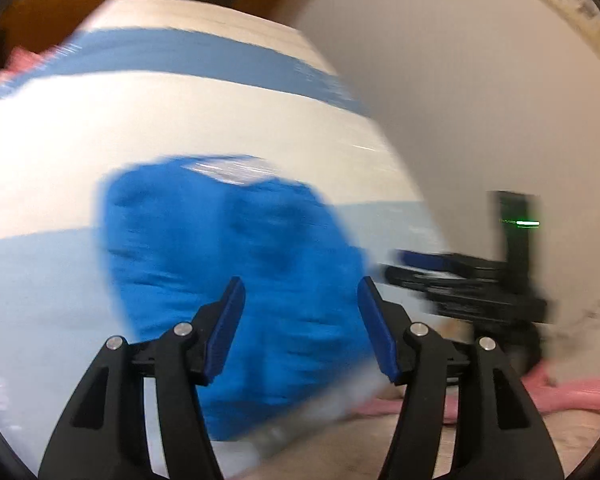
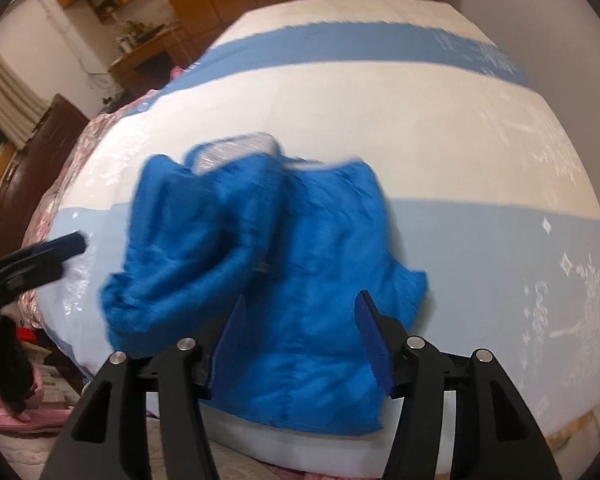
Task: Fold large clothes
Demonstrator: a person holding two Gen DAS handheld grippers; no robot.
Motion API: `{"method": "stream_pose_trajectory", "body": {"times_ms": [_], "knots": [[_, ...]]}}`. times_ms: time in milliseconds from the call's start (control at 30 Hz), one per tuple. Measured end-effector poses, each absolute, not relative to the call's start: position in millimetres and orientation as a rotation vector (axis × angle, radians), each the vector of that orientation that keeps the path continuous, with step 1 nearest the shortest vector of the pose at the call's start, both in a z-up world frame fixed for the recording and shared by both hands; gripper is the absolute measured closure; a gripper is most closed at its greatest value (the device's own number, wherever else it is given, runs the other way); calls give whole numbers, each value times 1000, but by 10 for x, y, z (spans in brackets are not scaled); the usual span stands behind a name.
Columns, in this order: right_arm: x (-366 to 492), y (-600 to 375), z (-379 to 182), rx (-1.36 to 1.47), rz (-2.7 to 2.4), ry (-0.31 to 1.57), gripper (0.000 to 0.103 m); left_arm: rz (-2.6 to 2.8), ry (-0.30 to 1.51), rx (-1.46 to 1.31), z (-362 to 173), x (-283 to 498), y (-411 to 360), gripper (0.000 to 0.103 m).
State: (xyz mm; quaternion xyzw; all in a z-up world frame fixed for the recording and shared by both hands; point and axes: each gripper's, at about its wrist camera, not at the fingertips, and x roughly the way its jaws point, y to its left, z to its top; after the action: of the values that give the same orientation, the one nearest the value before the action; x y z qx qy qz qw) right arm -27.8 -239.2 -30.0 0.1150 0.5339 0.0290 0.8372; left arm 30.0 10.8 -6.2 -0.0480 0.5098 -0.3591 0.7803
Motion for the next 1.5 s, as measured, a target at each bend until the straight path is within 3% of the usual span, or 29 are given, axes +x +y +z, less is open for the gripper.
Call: {"method": "stream_pose_trajectory", "body": {"times_ms": [33,200,667,700,767,833,933,1267,1500], "knots": [[-253,-2346,-269,242,69,1123,36,-695,1099,-54,-113,362,178,45],[-113,-2200,-222,322,116,1119,25,-507,1138,56,-415,572,394,45],[667,-1979,-960,483,148,1323,19,-512,1168,54,-755,671,466,45],[726,-1950,-1029,491,158,1338,20,-507,1170,50,-773,665,516,45],[785,-1866,-1084,479,172,1341,38,-494,1172,40,-774,667,552,45],[777,-1789,-997,426,181,1302,68,-486,1171,28,-753,658,583,45],[698,-1716,-780,379,220,1227,85,-473,1168,10,-730,685,592,45],[27,-1837,161,271,238,993,91,-553,1112,-9,-480,533,297,45],[-173,-2477,-54,404,132,1016,91,-634,1105,61,-482,360,-189,44]]}}
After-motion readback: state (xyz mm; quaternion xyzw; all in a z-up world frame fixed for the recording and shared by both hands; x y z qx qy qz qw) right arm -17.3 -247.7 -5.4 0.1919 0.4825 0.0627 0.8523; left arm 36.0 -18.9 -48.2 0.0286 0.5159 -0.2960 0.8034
